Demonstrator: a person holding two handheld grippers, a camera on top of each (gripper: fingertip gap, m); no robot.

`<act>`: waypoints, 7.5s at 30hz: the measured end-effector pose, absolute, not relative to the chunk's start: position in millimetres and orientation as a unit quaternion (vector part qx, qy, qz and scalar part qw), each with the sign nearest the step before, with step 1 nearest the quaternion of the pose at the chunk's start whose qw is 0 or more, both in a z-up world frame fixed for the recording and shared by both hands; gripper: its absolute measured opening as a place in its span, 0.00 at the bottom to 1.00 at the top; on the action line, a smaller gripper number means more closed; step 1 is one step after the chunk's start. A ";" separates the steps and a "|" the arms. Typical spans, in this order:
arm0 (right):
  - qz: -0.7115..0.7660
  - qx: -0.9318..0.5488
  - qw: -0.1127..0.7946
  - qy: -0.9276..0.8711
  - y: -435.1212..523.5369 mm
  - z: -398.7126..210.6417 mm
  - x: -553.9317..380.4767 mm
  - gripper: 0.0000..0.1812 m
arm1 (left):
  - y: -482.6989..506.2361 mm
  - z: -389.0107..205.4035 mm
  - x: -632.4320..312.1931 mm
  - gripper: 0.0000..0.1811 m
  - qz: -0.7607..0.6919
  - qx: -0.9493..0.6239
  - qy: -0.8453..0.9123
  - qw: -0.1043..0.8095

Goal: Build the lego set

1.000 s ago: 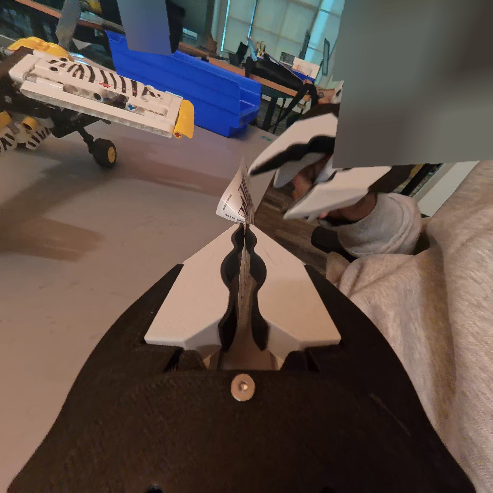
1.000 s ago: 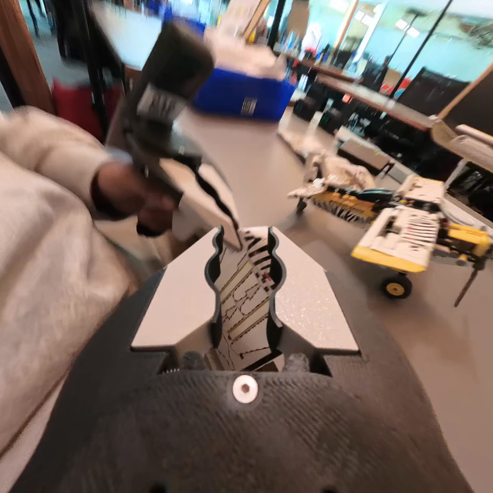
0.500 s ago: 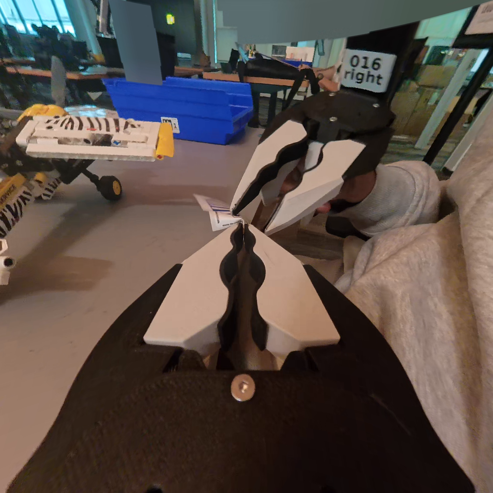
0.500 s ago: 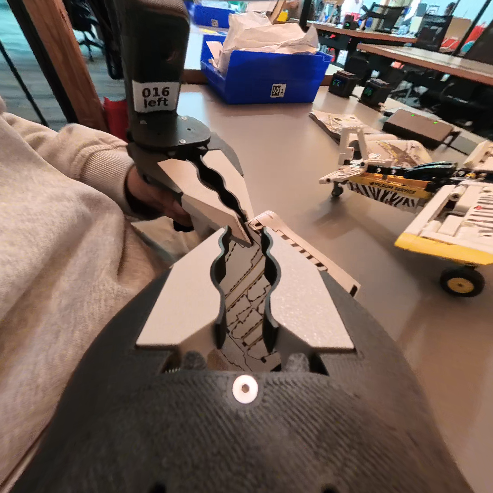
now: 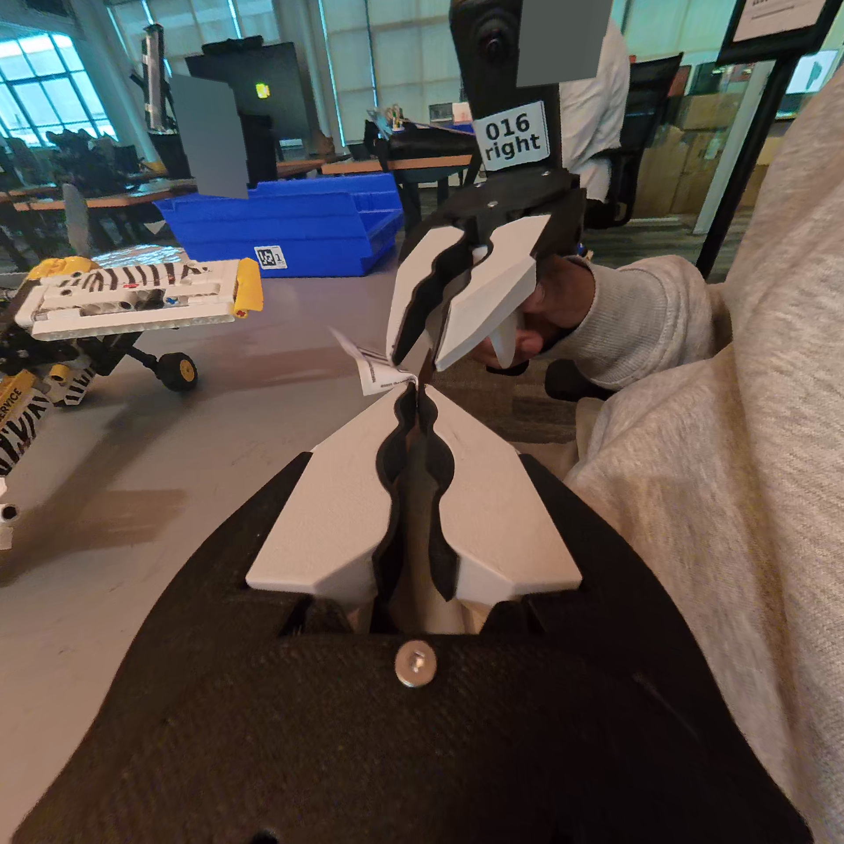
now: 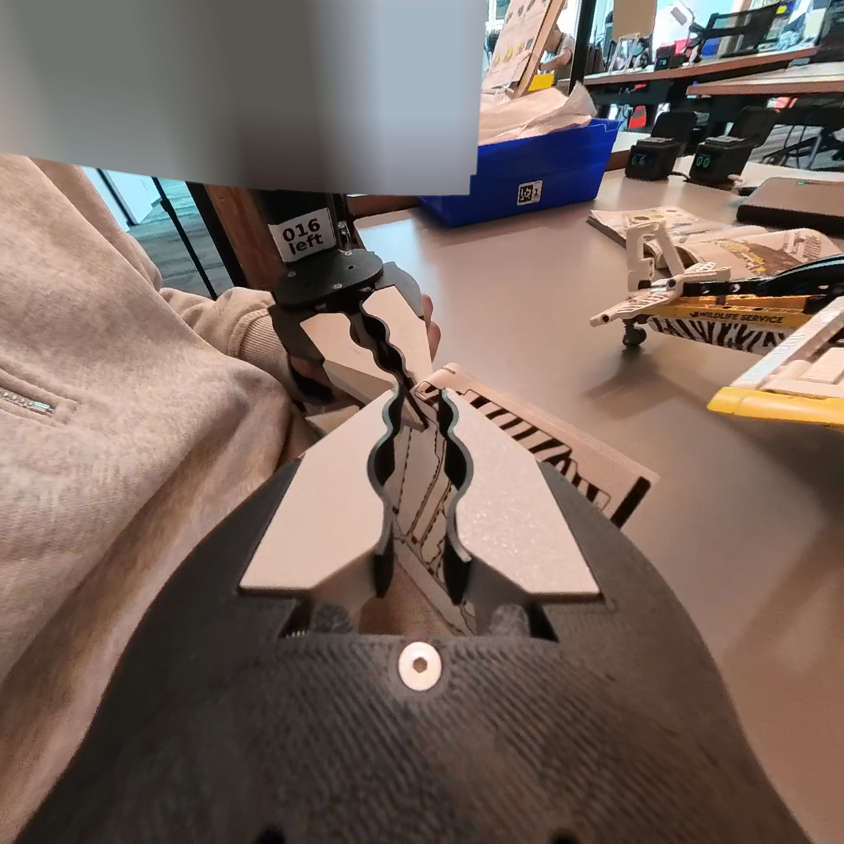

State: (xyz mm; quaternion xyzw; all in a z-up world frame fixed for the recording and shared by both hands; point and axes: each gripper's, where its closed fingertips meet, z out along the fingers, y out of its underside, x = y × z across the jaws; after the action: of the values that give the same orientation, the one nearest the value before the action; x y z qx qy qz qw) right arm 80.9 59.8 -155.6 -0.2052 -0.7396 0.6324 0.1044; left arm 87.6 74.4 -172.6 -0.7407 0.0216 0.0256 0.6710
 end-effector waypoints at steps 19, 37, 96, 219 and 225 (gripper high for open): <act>0.661 -0.182 0.032 -0.727 53.1 -153.6 95.2 0.04 | 77.7 -166.0 105.6 0.00 0.027 -0.724 0.066 0.686; 0.680 -0.179 0.012 -0.711 58.3 -148.4 95.3 0.02 | 78.6 -163.9 108.0 0.00 0.005 -0.720 0.059 0.691; 0.759 -0.334 -0.096 -0.550 74.2 -127.0 67.6 0.00 | 66.6 -122.4 63.7 0.12 0.165 -0.675 -0.071 0.715; 0.696 -0.262 -0.007 -0.668 79.7 -149.5 81.7 0.00 | 76.2 -155.6 125.5 0.00 -0.074 -0.760 0.045 0.644; 0.704 -0.338 -0.008 -0.624 113.1 -148.7 63.1 0.00 | 77.0 -156.5 155.9 0.00 -0.123 -0.755 0.096 0.637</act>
State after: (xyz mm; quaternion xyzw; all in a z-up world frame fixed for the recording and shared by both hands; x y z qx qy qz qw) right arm 63.1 113.1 -148.7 -0.3384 -0.6242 0.7041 -0.0080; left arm 155.9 77.0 -156.5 -0.7545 0.0962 -0.1234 0.6374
